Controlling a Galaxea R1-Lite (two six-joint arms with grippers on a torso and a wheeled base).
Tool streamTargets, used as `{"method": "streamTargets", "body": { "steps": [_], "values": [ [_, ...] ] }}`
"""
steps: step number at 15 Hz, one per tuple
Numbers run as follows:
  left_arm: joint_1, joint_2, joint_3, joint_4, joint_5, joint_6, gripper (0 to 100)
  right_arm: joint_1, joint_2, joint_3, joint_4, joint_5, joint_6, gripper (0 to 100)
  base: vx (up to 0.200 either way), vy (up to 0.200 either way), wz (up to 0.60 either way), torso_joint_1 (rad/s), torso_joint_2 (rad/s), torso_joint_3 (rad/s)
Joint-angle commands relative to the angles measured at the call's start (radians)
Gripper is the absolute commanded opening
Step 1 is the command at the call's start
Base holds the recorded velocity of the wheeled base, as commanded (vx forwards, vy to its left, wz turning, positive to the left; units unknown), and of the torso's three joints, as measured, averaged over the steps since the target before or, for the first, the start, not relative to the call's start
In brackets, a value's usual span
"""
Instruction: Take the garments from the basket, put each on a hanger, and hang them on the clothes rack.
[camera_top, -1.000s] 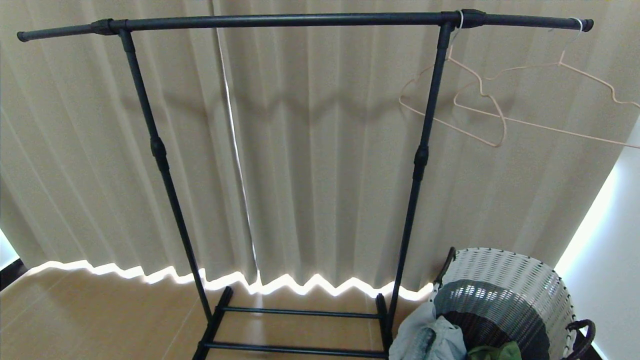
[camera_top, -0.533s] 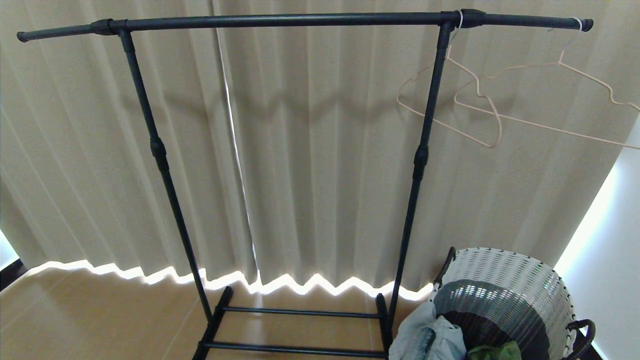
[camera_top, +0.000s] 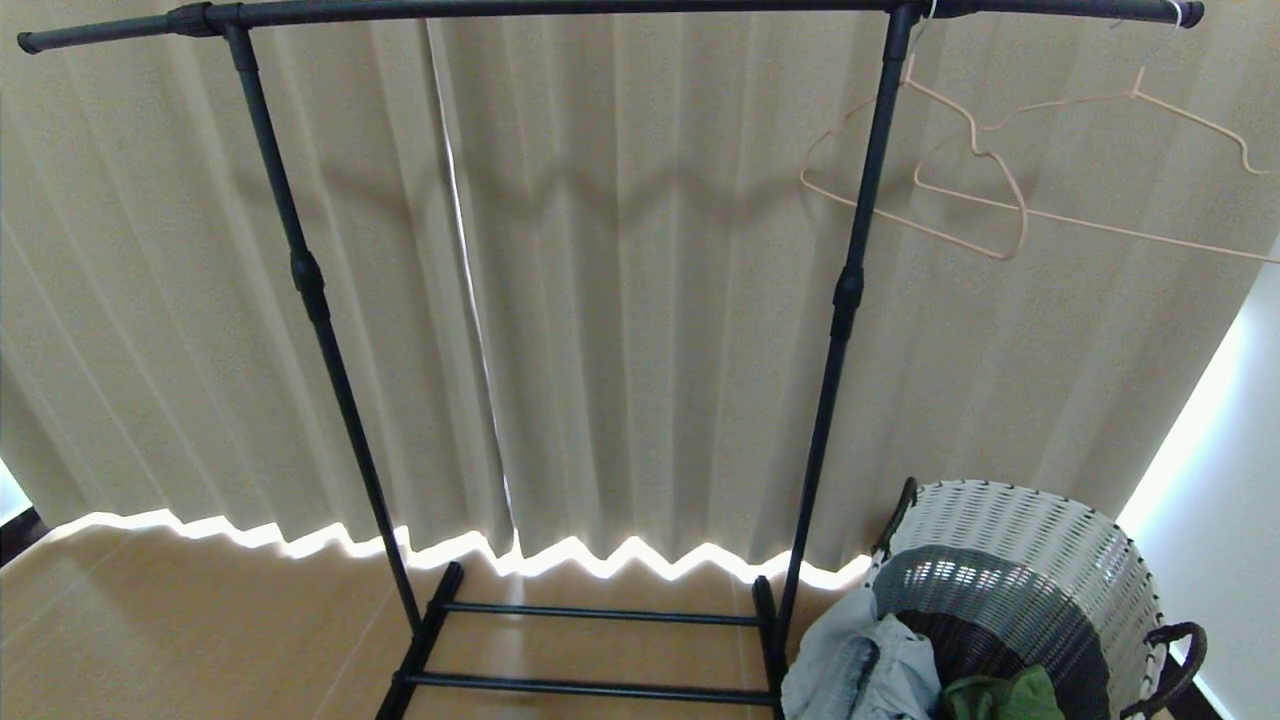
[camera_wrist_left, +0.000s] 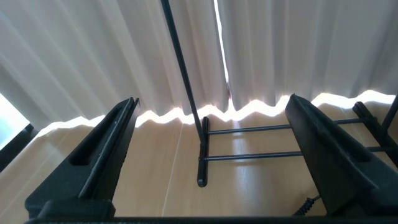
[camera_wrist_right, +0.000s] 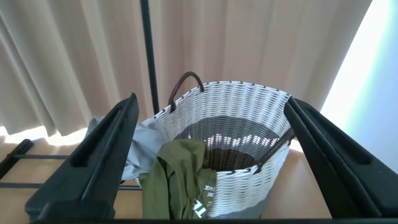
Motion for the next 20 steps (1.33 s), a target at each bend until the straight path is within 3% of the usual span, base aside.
{"method": "streamTargets", "body": {
  "steps": [1,5,8,11,13,17,20],
  "values": [
    [0.000,0.000,0.000,0.000,0.001,0.000,100,0.000,0.000,0.000,-0.001,-0.001,0.001,100,0.000,0.000,0.00,0.000,0.00,0.000],
    [0.000,0.000,0.000,0.000,-0.001,0.000,100,0.000,0.000,0.000,-0.004,-0.004,-0.011,100,0.000,0.000,0.00,0.000,0.00,0.000],
    [0.000,0.000,0.000,0.000,-0.001,0.002,100,0.009,0.037,-0.152,0.074,0.001,-0.131,100,0.000,0.000,0.00,0.000,0.00,0.000],
    [0.000,0.000,0.000,0.000,-0.001,0.002,100,0.012,0.146,-0.225,0.217,-0.002,-0.324,100,0.000,0.000,0.00,0.000,0.00,0.000],
    [0.000,0.000,0.000,0.000,-0.001,0.000,100,0.012,0.324,-0.236,0.225,-0.004,-0.442,100,0.000,0.000,0.00,0.000,0.00,0.000],
    [0.000,0.000,0.000,0.000,0.001,-0.001,100,0.012,0.632,-0.235,0.202,-0.005,-0.497,100,0.000,0.000,0.00,0.000,0.00,0.000],
    [0.000,0.000,0.000,0.000,0.001,-0.001,100,0.012,0.833,-0.221,0.067,-0.005,-0.540,100,0.000,0.000,0.00,0.000,0.00,0.000]
  ]
}}
